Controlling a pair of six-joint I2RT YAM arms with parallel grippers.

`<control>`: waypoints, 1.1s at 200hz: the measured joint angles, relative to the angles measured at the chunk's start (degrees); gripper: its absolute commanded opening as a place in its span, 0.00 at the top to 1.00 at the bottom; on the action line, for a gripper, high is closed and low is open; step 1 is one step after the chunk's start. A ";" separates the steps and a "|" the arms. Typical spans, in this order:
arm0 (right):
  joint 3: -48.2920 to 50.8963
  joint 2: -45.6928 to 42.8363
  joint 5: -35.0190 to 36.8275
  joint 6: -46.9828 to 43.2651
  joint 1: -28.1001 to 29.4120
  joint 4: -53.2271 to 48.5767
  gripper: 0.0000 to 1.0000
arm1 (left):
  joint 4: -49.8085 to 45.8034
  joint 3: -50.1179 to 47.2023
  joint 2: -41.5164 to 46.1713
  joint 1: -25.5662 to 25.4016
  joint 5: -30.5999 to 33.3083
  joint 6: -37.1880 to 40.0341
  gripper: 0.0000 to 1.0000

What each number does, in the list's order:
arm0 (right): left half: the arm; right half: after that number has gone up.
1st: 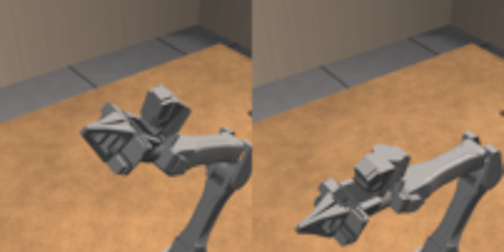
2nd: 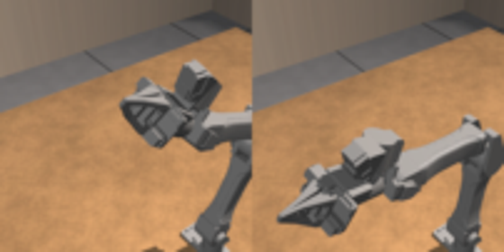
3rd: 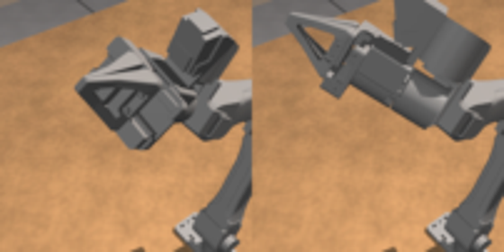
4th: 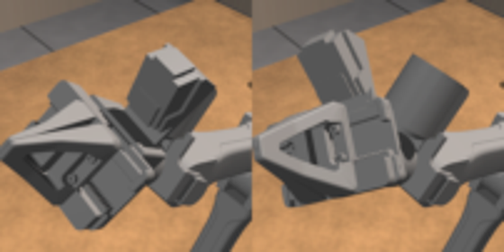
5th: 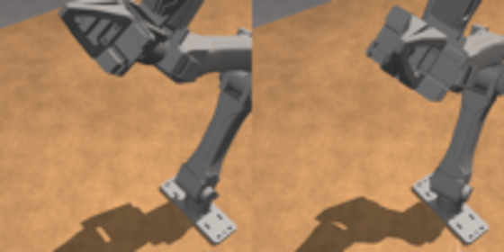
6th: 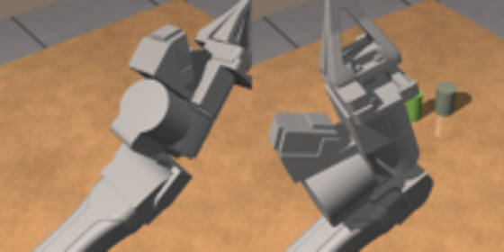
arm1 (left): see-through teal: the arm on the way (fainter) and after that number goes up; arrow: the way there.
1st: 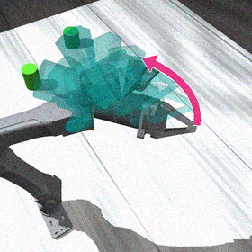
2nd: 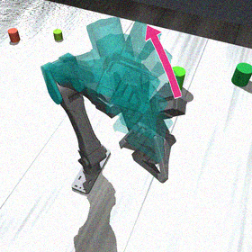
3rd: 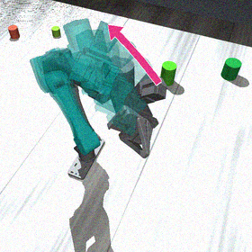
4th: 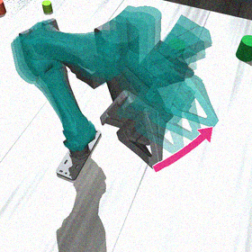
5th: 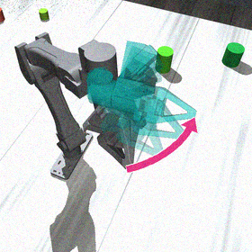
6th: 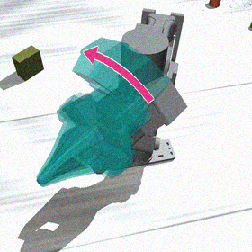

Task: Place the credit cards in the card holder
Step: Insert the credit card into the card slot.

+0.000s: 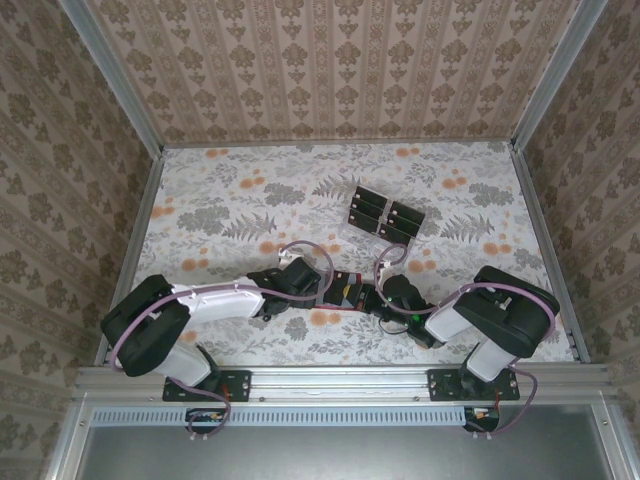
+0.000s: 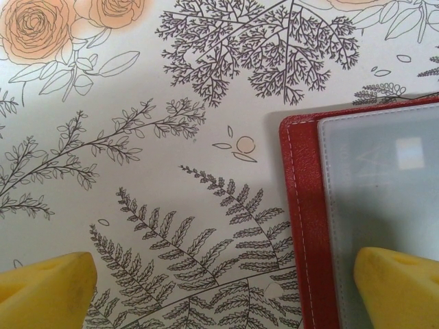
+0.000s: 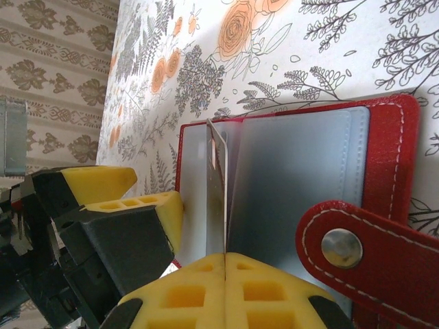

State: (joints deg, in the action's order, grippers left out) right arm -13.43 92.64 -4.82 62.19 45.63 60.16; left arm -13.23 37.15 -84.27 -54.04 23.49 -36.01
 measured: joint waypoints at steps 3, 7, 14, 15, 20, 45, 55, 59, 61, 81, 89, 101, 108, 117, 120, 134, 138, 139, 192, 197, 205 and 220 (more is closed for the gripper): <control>0.00 0.00 0.00 0.00 0.02 -0.02 1.00 | -0.02 0.00 0.00 0.00 0.00 0.00 0.00; 0.00 0.00 0.00 0.00 0.02 -0.02 1.00 | -0.02 0.00 0.00 0.00 0.00 -0.02 0.00; 0.00 0.00 0.02 0.00 0.15 -0.07 1.00 | 0.00 0.00 0.00 0.00 0.00 -0.02 0.00; 0.00 0.00 0.02 0.00 0.17 -0.07 1.00 | -0.02 0.00 0.00 0.00 0.00 0.00 0.00; 0.00 0.00 0.00 0.00 0.20 -0.09 1.00 | -0.02 0.00 0.00 0.00 0.00 -0.02 0.00; 0.00 0.00 0.00 0.13 0.63 -0.11 1.00 | 0.00 0.00 0.00 0.00 0.00 -0.02 0.00; 0.00 0.02 0.02 0.31 0.79 -0.11 1.00 | -0.02 0.00 0.00 0.00 0.00 0.00 0.00; 0.00 0.07 0.00 0.48 0.87 -0.11 1.00 | 0.00 0.00 0.00 0.00 0.02 0.00 0.00; 0.00 0.09 0.02 0.52 0.92 -0.09 1.00 | -0.02 0.00 0.00 0.00 0.00 -0.02 0.00; 0.00 0.81 0.02 1.05 1.20 -0.09 1.00 | -0.02 0.00 0.00 0.00 0.00 0.00 0.00; 0.00 1.20 0.02 1.20 1.25 -0.11 1.00 | 0.00 0.00 0.00 0.00 0.02 0.00 0.00; 0.00 1.64 0.02 1.49 1.27 -0.11 1.00 | -0.02 0.00 0.00 0.00 0.02 0.00 0.00; 0.00 1.81 0.02 1.55 1.27 -0.11 1.00 | 0.00 0.00 0.00 0.00 0.02 0.00 0.00; -0.02 2.01 0.02 1.90 1.27 -0.11 1.00 | -0.02 0.00 0.00 0.00 0.04 -0.02 0.00; -0.02 2.03 0.02 2.10 1.27 -0.11 1.00 | -0.02 0.00 0.00 0.00 0.07 0.00 0.00; -0.02 2.21 0.02 2.49 1.27 -0.11 1.00 | -0.02 0.00 0.00 0.00 0.15 0.00 0.00; -0.04 2.25 0.02 2.56 1.27 -0.11 1.00 | -0.02 0.00 0.00 0.00 0.17 0.00 0.00; -0.04 2.27 0.02 2.58 1.27 -0.11 1.00 | -0.02 0.00 0.00 0.00 0.17 0.00 0.00; -1.07 3.10 -0.11 3.63 1.29 -0.15 1.00 | -0.02 0.00 0.00 0.00 0.17 0.00 0.00; -1.18 3.10 -0.17 3.74 1.29 -0.13 1.00 | -0.02 0.00 0.00 0.00 0.17 -0.02 0.00; -1.38 3.10 -0.22 3.89 1.29 -0.17 1.00 | -0.02 0.00 0.00 0.00 0.17 0.00 0.00; -1.73 3.13 -0.37 4.09 1.29 -0.28 1.00 | -0.02 0.00 0.00 0.00 0.17 0.00 0.00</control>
State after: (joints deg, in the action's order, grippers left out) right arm -15.16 95.77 -5.19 66.28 46.92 59.88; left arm -13.26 37.15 -84.27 -54.04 23.66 -36.01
